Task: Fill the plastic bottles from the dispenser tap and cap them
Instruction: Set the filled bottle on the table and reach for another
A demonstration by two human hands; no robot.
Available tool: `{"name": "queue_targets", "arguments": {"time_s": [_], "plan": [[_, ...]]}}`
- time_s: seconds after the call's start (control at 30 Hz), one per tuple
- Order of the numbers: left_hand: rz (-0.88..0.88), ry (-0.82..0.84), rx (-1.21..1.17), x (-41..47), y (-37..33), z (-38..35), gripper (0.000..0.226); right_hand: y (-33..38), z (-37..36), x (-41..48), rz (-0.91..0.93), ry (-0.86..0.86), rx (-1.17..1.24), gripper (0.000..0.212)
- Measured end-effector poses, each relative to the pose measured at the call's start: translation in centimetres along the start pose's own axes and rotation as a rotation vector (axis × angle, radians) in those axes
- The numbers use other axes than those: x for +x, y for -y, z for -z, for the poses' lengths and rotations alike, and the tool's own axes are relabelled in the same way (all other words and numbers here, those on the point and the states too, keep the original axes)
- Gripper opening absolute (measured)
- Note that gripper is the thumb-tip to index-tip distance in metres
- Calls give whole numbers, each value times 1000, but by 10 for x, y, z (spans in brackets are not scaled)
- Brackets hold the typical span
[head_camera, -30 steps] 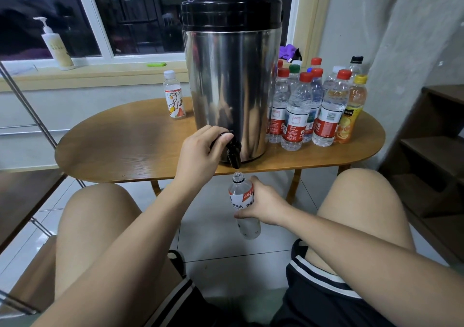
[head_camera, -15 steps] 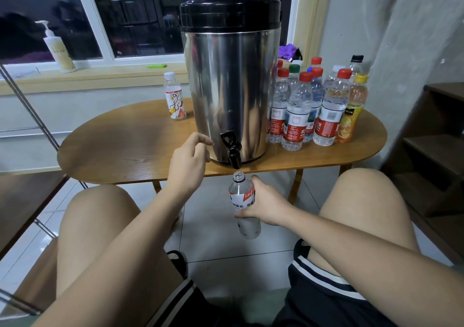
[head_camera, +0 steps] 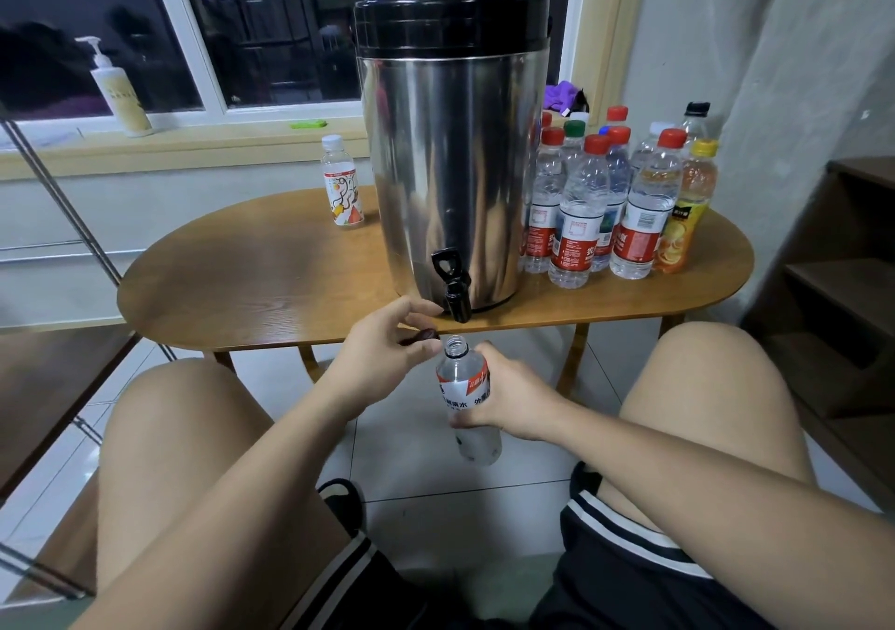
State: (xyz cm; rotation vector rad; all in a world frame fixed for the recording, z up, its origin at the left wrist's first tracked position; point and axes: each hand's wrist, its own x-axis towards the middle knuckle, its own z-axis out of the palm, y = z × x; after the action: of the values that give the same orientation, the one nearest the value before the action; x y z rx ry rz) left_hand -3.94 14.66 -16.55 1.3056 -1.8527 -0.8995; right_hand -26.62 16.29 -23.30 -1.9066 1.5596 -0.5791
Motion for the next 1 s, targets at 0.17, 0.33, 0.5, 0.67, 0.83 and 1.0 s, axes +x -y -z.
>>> {"name": "queue_targets", "arguments": {"time_s": [0.17,0.33,0.5,0.67,0.83,1.0], "plan": [[-47,-7,-59,0,-4,-7,42,1,-3,-4,11,10,-32,79],[-139,-38,166,2,-2,-16,36,3,-6,-6,39,19,-75,81],[-170,-50,431,5,-5,-17,40,-1,-9,-7,40,17,-131,76],[-149,-66,690,7,-9,-22,58,-1,-15,-7,64,24,-164,82],[-231,144,337,6,-1,-10,23,-1,-9,-7,41,33,-149,88],[-185,133,401,2,0,-8,45,1,-9,-9,53,37,-149,74]]}}
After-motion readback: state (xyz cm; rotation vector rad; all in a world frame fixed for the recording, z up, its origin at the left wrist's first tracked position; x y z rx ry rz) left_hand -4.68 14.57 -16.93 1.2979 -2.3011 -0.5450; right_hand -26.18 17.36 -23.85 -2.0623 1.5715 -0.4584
